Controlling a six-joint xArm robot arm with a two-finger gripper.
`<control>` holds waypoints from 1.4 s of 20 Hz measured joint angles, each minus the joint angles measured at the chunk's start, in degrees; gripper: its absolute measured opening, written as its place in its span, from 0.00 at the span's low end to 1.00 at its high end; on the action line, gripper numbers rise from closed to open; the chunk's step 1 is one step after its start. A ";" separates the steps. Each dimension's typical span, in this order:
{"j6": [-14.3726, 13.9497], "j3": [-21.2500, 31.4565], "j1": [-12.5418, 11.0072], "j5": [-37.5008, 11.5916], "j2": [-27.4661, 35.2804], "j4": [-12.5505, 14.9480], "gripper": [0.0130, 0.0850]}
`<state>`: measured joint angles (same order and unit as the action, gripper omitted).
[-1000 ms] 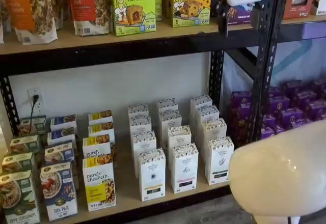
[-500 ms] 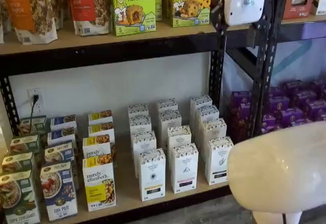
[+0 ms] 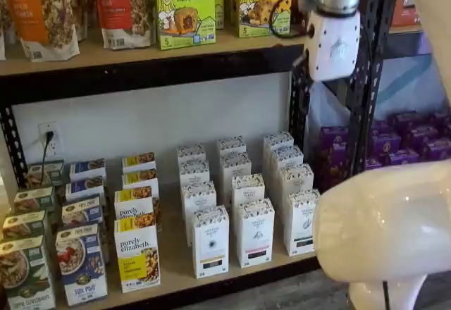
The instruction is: Pick up the white box with a green strip in the middle, on the bottom shelf, the sixth box from the left
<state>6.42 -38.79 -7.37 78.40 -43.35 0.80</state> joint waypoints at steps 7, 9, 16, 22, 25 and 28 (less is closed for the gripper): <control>3.30 6.76 -2.82 -12.00 6.56 -1.58 1.00; 3.80 8.33 -3.30 -15.98 9.27 -1.49 1.00; 4.21 11.49 -3.99 -28.49 19.67 -0.71 1.00; 5.44 13.83 -4.78 -43.23 29.69 -1.20 1.00; 3.10 13.16 -5.07 -47.88 34.74 1.93 1.00; 2.24 12.28 -5.01 -53.69 39.77 2.76 1.00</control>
<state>8.66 -26.51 -12.38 24.72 -3.58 3.56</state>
